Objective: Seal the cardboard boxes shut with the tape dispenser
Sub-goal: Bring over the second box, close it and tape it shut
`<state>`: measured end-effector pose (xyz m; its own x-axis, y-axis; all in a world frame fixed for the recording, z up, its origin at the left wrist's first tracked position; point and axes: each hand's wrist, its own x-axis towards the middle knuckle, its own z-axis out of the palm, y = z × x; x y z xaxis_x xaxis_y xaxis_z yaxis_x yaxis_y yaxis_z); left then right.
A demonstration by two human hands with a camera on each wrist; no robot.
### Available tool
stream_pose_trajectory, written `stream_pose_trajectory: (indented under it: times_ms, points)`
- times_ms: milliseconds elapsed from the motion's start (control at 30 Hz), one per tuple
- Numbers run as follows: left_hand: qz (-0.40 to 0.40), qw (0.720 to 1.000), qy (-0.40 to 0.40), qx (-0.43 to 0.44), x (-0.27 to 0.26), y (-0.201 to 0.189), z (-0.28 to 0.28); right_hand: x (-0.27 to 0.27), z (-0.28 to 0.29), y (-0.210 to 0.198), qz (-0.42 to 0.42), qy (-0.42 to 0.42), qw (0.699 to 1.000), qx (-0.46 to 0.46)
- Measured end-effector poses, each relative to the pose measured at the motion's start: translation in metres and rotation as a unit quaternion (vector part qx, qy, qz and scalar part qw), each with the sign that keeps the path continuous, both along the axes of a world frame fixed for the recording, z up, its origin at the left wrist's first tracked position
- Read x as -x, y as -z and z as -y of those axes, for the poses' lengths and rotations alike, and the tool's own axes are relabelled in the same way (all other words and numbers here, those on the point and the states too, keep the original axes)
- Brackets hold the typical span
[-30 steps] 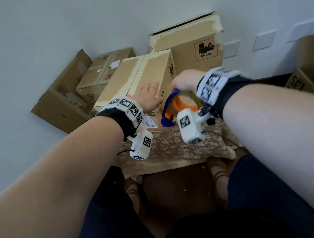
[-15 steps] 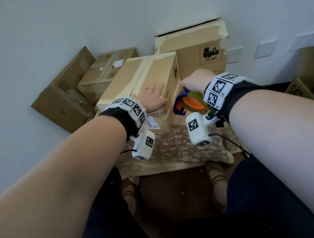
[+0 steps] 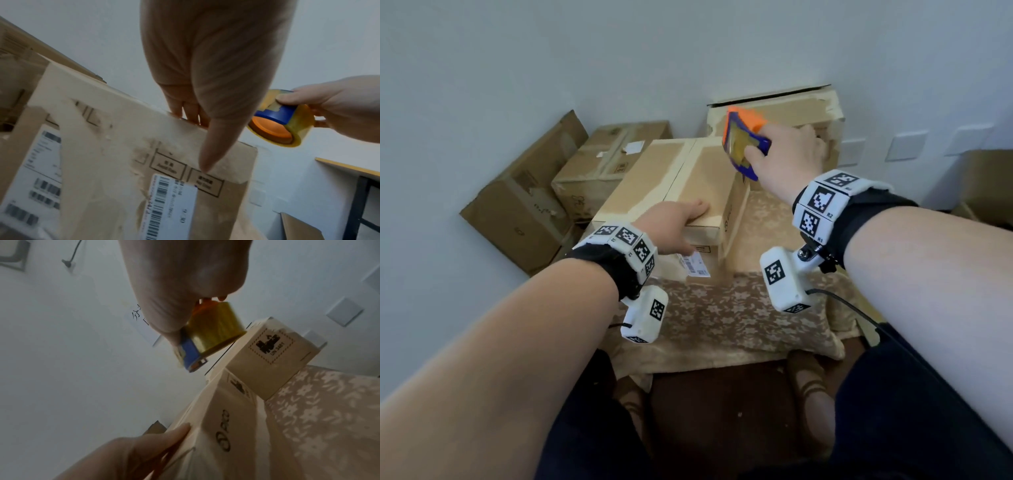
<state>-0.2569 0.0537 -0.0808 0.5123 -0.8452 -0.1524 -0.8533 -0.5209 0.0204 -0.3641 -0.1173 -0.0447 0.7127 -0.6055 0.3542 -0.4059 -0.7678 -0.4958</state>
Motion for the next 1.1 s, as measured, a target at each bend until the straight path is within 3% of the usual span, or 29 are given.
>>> stream_pose_trajectory:
  times_ms: [67, 267, 700, 933, 1100]
  points:
    - [0.027, 0.999, -0.007, 0.039, -0.006, 0.003, -0.009, -0.009, -0.009, 0.001, -0.005, -0.034, 0.999, -0.002]
    - [-0.001, 0.995, 0.007, 0.095, -0.014, 0.011, -0.024, -0.042, -0.025, 0.012, -0.011, -0.114, 0.993, -0.018]
    - [0.001, 0.992, 0.028, 0.124, -0.02, 0.02, -0.027, -0.066, -0.028, 0.032, -0.079, -0.111, 0.991, 0.008]
    - [-0.036, 0.992, 0.004, 0.12, -0.017, 0.013, -0.025, -0.038, -0.026, 0.017, 0.007, -0.103, 0.994, 0.018]
    - [-0.046, 0.996, -0.011, 0.077, -0.012, 0.004, -0.019, -0.014, -0.013, 0.012, -0.113, -0.198, 0.973, -0.019]
